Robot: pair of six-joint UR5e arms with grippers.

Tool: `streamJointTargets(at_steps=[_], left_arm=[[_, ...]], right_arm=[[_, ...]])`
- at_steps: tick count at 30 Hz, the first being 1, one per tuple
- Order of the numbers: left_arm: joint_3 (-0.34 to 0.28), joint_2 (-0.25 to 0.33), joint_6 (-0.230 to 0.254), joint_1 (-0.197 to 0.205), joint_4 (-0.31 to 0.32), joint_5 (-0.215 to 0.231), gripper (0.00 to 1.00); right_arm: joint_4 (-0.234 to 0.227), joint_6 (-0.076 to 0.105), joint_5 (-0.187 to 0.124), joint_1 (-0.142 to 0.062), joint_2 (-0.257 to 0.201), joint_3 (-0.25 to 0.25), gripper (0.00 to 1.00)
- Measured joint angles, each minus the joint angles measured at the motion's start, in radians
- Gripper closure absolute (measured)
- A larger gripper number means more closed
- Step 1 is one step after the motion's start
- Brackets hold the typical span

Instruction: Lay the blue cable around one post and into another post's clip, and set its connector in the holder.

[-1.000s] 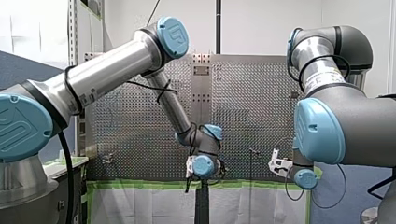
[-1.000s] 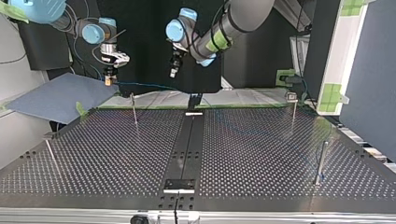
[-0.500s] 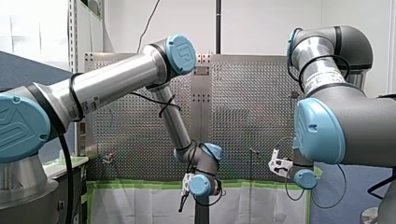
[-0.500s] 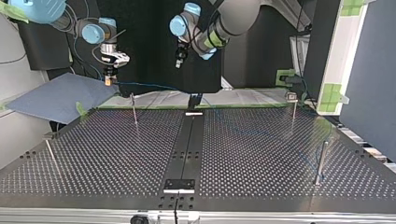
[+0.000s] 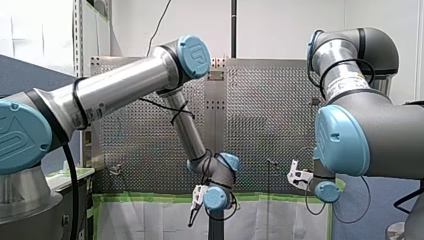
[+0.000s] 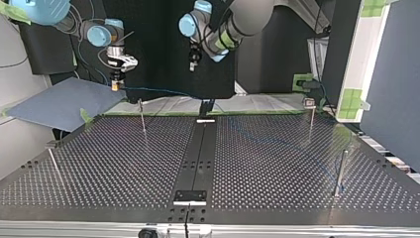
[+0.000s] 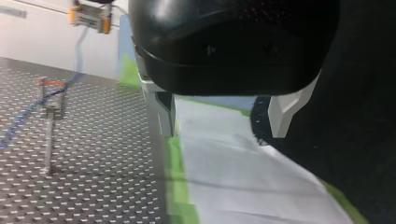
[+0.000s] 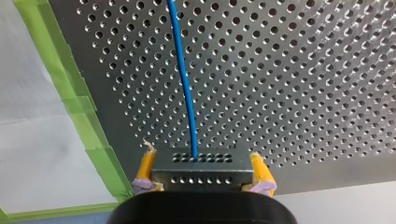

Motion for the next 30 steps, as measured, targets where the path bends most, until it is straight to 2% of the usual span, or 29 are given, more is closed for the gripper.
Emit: streamJointTargets(at_steps=[8,14,26,30], left_arm=[[0.001,0.059,0.018,0.005,-0.022,-0.043,0.00],[0.007,0.084,0.024,0.009,-0.024,-0.052,0.00],[0.052,0.092,0.049,0.014,-0.022,-0.054,0.00],[0.077,0.091,0.061,0.017,-0.025,-0.070,0.00]], right_arm=[[0.001,-0.001,-0.001,0.003,0.000,0.000,1.00],[0.002,-0.001,-0.002,0.004,0.000,0.000,1.00],[0.002,-0.001,-0.002,0.007,0.000,0.000,1.00],[0.002,-0.001,-0.002,0.008,0.000,0.000,1.00]])
